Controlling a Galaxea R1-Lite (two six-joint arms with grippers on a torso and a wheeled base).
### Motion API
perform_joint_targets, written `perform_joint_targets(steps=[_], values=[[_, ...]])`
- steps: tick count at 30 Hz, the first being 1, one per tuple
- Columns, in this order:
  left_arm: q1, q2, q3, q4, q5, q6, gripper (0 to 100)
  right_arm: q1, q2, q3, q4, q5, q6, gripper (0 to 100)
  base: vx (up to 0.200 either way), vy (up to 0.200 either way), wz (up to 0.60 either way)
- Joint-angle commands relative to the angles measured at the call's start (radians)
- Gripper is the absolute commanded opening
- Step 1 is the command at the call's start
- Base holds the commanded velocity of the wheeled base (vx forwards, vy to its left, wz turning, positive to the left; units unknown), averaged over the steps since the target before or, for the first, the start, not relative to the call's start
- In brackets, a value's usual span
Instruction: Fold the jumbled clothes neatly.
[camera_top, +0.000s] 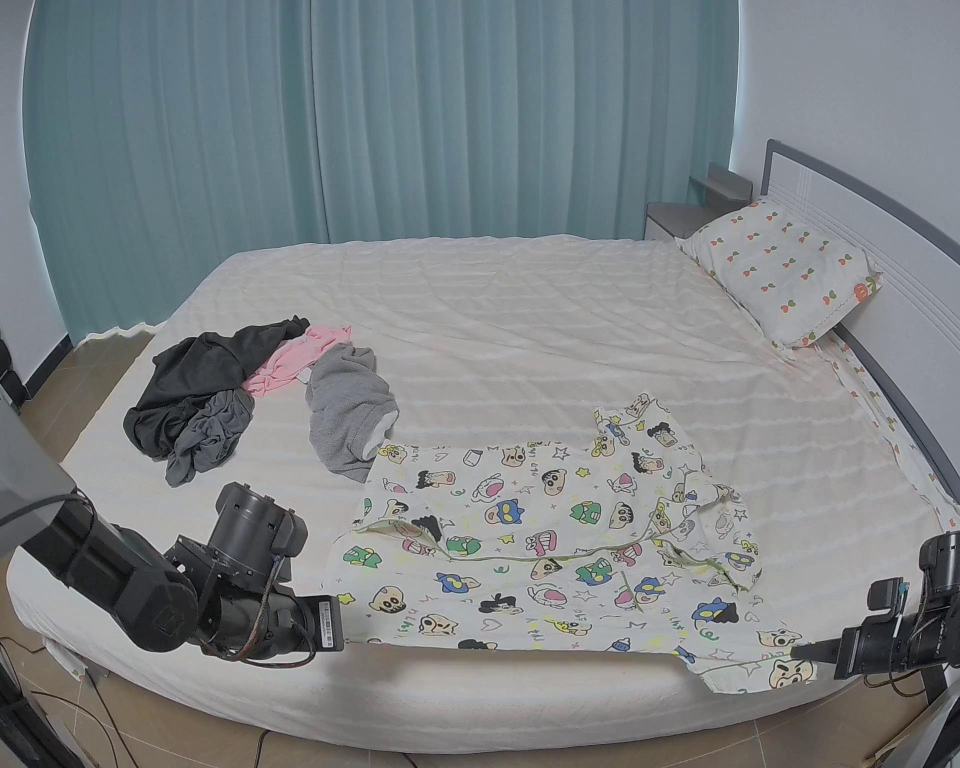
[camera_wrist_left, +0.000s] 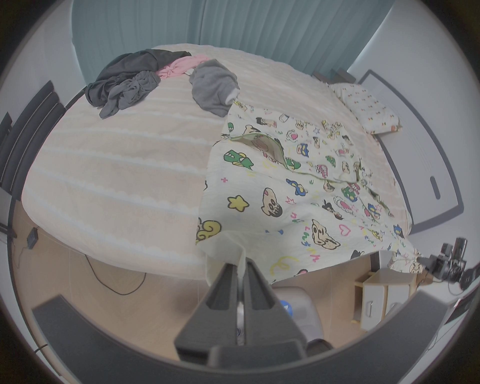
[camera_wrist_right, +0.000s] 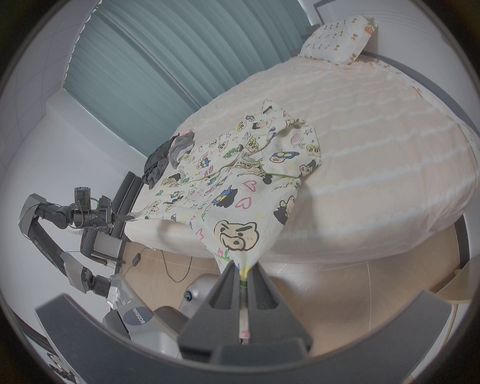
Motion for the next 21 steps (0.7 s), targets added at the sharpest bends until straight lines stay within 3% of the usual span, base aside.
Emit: perform_joint_targets(steps=[1, 10, 15, 19, 21], values=[[-0.012, 0.006, 0.047, 0.002, 0.001, 0.028, 0, 0.006, 0.034, 0.018, 0.027, 0.000, -0.016, 0, 0.000, 0.000, 0.00], [-0.012, 0.080, 0.076, -0.007, 0.000, 0.049, 0, 0.009, 0.060, 0.018, 0.056, 0.003, -0.042, 0, 0.000, 0.000, 0.00], [-0.009, 0.097, 0.010, -0.029, -0.002, 0.035, 0, 0.006, 0.046, -0.041, 0.053, 0.026, -0.035, 0, 0.000, 0.000, 0.00], [-0.003, 0.097, -0.049, -0.030, 0.000, -0.012, 0, 0.006, 0.046, -0.070, 0.052, 0.057, -0.021, 0, 0.000, 0.000, 0.00], [-0.003, 0.104, -0.112, -0.029, 0.001, -0.095, 0, 0.006, 0.049, -0.111, 0.053, 0.088, 0.005, 0, 0.000, 0.000, 0.00]])
